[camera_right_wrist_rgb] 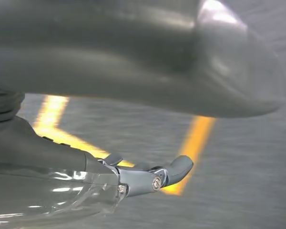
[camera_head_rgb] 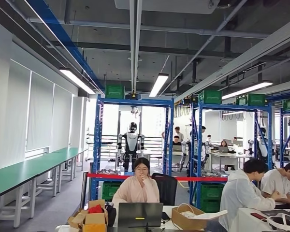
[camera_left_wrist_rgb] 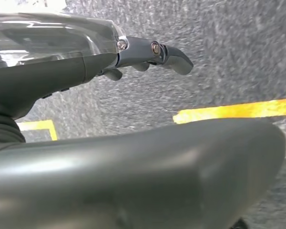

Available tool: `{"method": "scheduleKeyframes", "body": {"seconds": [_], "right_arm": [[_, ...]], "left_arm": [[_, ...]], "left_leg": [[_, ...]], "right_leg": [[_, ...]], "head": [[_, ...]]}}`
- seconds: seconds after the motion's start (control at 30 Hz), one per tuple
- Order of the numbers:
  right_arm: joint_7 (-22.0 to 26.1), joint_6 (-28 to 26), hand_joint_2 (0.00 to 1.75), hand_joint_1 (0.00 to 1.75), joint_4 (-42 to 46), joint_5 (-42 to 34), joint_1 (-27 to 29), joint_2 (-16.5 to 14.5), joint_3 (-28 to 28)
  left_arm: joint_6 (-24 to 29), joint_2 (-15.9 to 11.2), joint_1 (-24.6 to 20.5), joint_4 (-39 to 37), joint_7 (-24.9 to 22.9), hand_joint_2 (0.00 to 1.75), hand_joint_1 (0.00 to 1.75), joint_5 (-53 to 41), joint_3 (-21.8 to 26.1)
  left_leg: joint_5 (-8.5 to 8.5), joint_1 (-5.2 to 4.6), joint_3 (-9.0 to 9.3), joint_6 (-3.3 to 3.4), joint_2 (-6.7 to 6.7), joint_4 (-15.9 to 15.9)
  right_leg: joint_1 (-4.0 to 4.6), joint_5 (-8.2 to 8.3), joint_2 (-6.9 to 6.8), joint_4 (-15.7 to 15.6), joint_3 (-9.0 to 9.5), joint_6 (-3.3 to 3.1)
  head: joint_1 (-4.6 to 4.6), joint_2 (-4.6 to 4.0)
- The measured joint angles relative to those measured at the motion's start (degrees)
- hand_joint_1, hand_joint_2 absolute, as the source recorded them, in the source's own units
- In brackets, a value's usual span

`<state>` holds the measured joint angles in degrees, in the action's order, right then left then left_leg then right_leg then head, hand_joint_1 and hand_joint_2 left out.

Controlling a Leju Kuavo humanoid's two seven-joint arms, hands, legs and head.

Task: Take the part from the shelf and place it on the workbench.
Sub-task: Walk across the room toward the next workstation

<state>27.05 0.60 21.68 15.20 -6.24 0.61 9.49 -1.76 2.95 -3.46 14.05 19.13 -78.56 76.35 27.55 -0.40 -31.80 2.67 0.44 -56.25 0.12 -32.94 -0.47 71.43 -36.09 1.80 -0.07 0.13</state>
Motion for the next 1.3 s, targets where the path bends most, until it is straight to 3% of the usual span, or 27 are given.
{"method": "scheduleKeyframes", "body": {"seconds": [0.07, 0.1, 0.13, 0.2, 0.27, 0.3, 0.37, 0.4, 0.43, 0.47, 0.53, 0.63, 0.67, 0.7, 0.77, 0.8, 0.87, 0.93, 0.97, 1.0, 1.03, 1.1, 1.17, 1.2, 1.27, 1.3], "right_arm": [[-4.3, -2.0, 0.00, 0.00, -2.3, 1.8, 0.0, -0.1, 0.0], [-6.3, -2.7, 0.00, 0.00, -3.2, 2.6, 0.1, -0.1, 0.1], [-8.4, -3.1, 0.00, 0.00, -4.2, 3.3, 0.2, -0.2, 0.2], [-12.2, -3.5, 0.00, 0.00, -6.0, 4.5, 0.7, -0.4, 0.4], [-15.4, -3.9, 0.00, 0.00, -7.6, 5.5, 1.4, -0.7, 0.8], [-16.6, -3.8, 0.00, 0.00, -8.2, 5.8, 1.9, -0.8, 0.9], [-18.8, -3.3, 0.00, 0.00, -9.1, 5.5, 2.7, -1.0, 1.1], [-20.1, -2.8, 0.00, 0.00, -9.5, 5.2, 3.0, -1.1, 1.1], [-21.5, -2.2, 0.00, 0.00, -9.9, 4.7, 3.2, -1.2, 1.1], [-23.0, -1.7, 0.00, 0.00, -10.2, 4.3, 3.4, -1.3, 1.0], [-24.8, -1.1, 0.00, 0.00, -10.6, 3.7, 3.6, -1.4, 0.9], [-25.2, -1.0, 0.00, 0.00, -10.6, 3.5, 3.6, -1.4, 0.9], [-25.8, -0.8, 0.00, 0.00, -10.7, 3.3, 3.6, -1.5, 0.8], [-27.6, -0.2, 0.00, 0.00, -10.9, 2.6, 3.8, -1.5, 0.4], [-31.7, 1.2, 0.00, 0.00, -11.5, 0.8, 4.2, -1.5, -0.8], [-33.2, 1.8, 0.00, 0.00, -11.7, 0.1, 4.5, -1.5, -1.4], [-33.7, 1.9, 0.00, 0.00, -11.9, -0.3, 4.7, -1.7, -2.0], [-34.0, 1.9, 0.00, 0.00, -12.0, -0.7, 4.8, -1.9, -2.6], [-34.1, 1.9, 0.00, 0.00, -12.0, -0.9, 4.8, -2.0, -2.8], [-34.1, 1.8, 0.00, 0.00, -12.0, -1.1, 4.8, -2.0, -3.1], [-34.1, 1.8, 0.00, 0.00, -12.0, -1.3, 4.8, -2.1, -3.4], [-34.1, 1.7, 0.00, 0.00, -12.0, -1.7, 4.8, -2.2, -3.9], [-34.1, 1.7, 0.00, 0.00, -11.9, -2.0, 4.7, -2.3, -4.3], [-34.1, 1.7, 0.00, 0.00, -12.0, -2.1, 4.7, -2.3, -4.5], [-34.4, 1.6, 0.00, 0.00, -12.0, -2.3, 4.5, -2.3, -4.9], [-34.5, 1.6, 0.00, 0.00, -12.0, -2.4, 4.4, -2.3, -5.2]], "left_arm": [[0.0, 0.1, -0.1, 0.0, -0.2, 0.00, 0.00, -0.2, 0.0], [0.0, 0.2, -0.2, 0.0, -0.3, 0.00, 0.00, -0.3, 0.0], [0.0, 0.2, -0.3, 0.0, -0.4, 0.00, 0.00, -0.4, 0.0], [0.0, 0.2, -0.5, 0.0, -0.6, 0.00, 0.00, -0.7, 0.0], [0.0, 0.2, -0.4, 0.0, -0.7, 0.00, 0.00, -0.9, 0.0], [0.0, 0.2, -0.4, 0.0, -0.7, 0.00, 0.00, -1.0, 0.0], [0.0, 0.3, -0.3, 0.0, -0.6, 0.00, 0.00, -1.1, 0.0], [0.0, 0.3, -0.4, 0.0, -0.5, 0.00, 0.00, -1.1, 0.0], [0.0, 0.3, -0.4, 0.0, -0.4, 0.00, 0.00, -1.1, 0.0], [-0.1, 0.2, -0.4, 0.0, -0.3, 0.00, 0.00, -1.2, 0.0], [-0.1, 0.2, -0.4, 0.0, -0.2, 0.00, 0.00, -1.2, 0.0], [-0.1, 0.2, -0.4, 0.0, -0.2, 0.00, 0.00, -1.2, 0.0], [-0.1, 0.2, -0.4, 0.0, -0.1, 0.00, 0.00, -1.2, -0.1], [-0.3, 0.2, -0.5, 0.0, 0.0, 0.00, 0.00, -1.3, -0.1], [-0.5, 0.2, -0.6, 0.0, 0.3, 0.00, 0.00, -1.4, -0.1], [-0.6, 0.2, -0.7, 0.0, 0.3, 0.00, 0.00, -1.4, -0.2], [-0.6, 0.2, -0.7, 0.0, 0.3, 0.00, 0.00, -1.3, -0.1], [-0.6, 0.2, -0.7, 0.0, 0.3, 0.00, 0.00, -1.1, -0.1], [-0.5, 0.2, -0.7, 0.0, 0.4, 0.00, 0.00, -1.0, -0.1], [-0.5, 0.2, -0.7, 0.0, 0.4, 0.00, 0.00, -0.9, -0.1], [-0.4, 0.2, -0.7, 0.0, 0.4, 0.00, 0.00, -0.7, -0.1], [-0.2, 0.3, -0.7, 0.0, 0.1, 0.00, 0.00, -0.4, -0.1], [0.0, 0.4, -0.7, 0.0, -0.4, 0.00, 0.00, 0.1, 0.0], [0.1, 0.5, -0.8, 0.0, -0.7, 0.00, 0.00, 0.3, 0.1], [0.2, 0.5, -0.9, 0.0, -1.4, 0.00, 0.00, 1.0, 0.3], [0.1, 0.5, -1.0, 0.0, -1.7, 0.44, 0.00, 1.4, 0.5]], "left_leg": [[-1.09, -0.28, -1.16, -0.14, -0.05, 0.0], [-1.59, -0.38, -1.46, -0.32, -0.05, 0.0], [-2.04, -0.36, -1.65, -0.55, -0.03, -0.1], [-2.87, -0.23, -1.98, -1.17, -0.04, 0.0], [-1.20, -0.05, -2.76, -1.69, -0.11, -1.1], [1.14, 0.01, -3.45, -1.90, -0.14, -2.9], [7.01, 0.24, -5.25, -2.31, -0.14, -9.7], [8.72, 0.36, -5.84, -2.53, -0.13, -13.4], [9.04, 0.49, -5.92, -2.76, -0.13, -16.0], [8.07, 0.63, -5.31, -2.95, -0.13, -17.0], [5.78, 0.83, -3.84, -3.17, -0.12, -16.6], [5.22, 0.87, -3.39, -3.21, -0.12, -16.1], [4.67, 0.94, -2.04, -3.29, -0.12, -14.4], [4.93, 0.95, 0.80, -3.03, -0.14, -10.3], [4.94, 1.06, 6.07, -2.08, -0.01, -2.2], [5.22, 1.05, 7.07, -1.36, 0.09, 0.1], [3.80, 1.07, 5.51, -0.62, 0.30, 0.1], [2.44, 0.87, 3.71, -0.39, 0.31, 0.1], [1.80, 0.77, 2.81, -0.40, 0.33, 0.1], [1.21, 0.69, 1.93, -0.45, 0.35, 0.0], [0.63, 0.62, 1.10, -0.52, 0.36, 0.0], [-0.40, 0.52, -0.05, -0.71, 0.34, 0.0], [-1.21, 0.37, -0.53, -1.10, 0.32, 0.0], [-1.59, 0.36, -0.72, -1.40, 0.34, -0.1], [-2.16, 0.39, -1.20, -2.08, 0.36, -0.2], [-1.65, 0.44, -1.60, -2.36, 0.32, -0.6]], "right_leg": [[0.43, 1.83, 0.41, -9.1, 7.00, -1.19], [0.67, 1.65, 0.57, -13.7, 10.22, -1.75], [0.94, 1.23, 0.68, -16.9, 12.37, -2.16], [1.17, 1.27, 0.57, -19.3, 13.39, -2.68], [1.09, 2.56, 0.17, -19.5, 12.47, -3.40], [0.99, 3.29, -0.03, -19.6, 11.75, -3.72], [0.99, 4.51, -0.24, -19.2, 9.79, -4.02], [0.99, 5.09, -0.31, -18.8, 8.64, -3.98], [0.97, 5.62, -0.37, -18.3, 7.38, -3.89], [0.93, 6.08, -0.41, -17.8, 6.13, -3.76], [0.85, 6.59, -0.44, -17.0, 4.59, -3.56], [0.83, 6.69, -0.44, -16.9, 4.28, -3.50], [0.78, 6.81, -0.43, -16.5, 3.76, -3.38], [0.77, 7.27, -0.41, -15.5, 2.75, -2.93], [0.67, 8.16, -0.24, -13.6, 0.55, -1.74], [0.61, 7.45, -0.12, -12.4, -0.25, -1.13], [0.28, 2.49, 0.10, -8.3, -1.54, -0.45], [0.02, -2.73, 0.15, -1.0, -3.00, -0.01], [-0.04, -3.39, 0.15, 1.8, -3.14, 0.09], [-0.07, -2.68, 0.16, 3.1, -2.53, 0.09], [-0.06, -0.92, 0.18, 2.4, -0.98, -0.03], [0.08, 1.97, 0.31, -4.6, 4.87, -0.71], [0.41, 1.76, 0.42, -13.8, 11.19, -1.56], [0.57, 1.18, 0.44, -16.7, 12.98, -1.83], [0.59, 1.03, 0.37, -18.6, 13.47, -2.23], [0.53, 1.32, 0.28, -18.8, 13.17, -2.57]], "head": [[0.01, 0.01], [0.02, 0.01], [0.02, 0.02], [0.02, 0.03], [0.02, 0.03], [0.02, 0.02], [0.02, 0.01], [0.02, 0.00], [0.02, 0.00], [0.02, 0.00], [0.02, 0.00], [0.02, 0.00], [0.02, 0.00], [0.02, 0.00], [0.01, 0.01], [-0.02, 0.01], [-0.05, 0.01], [-0.07, 0.00], [-0.07, 0.00], [-0.07, 0.00], [-0.07, 0.00], [-0.06, 0.01], [-0.05, 0.01], [-0.04, 0.01], [-0.04, 0.01], [-0.04, 0.01]]}}
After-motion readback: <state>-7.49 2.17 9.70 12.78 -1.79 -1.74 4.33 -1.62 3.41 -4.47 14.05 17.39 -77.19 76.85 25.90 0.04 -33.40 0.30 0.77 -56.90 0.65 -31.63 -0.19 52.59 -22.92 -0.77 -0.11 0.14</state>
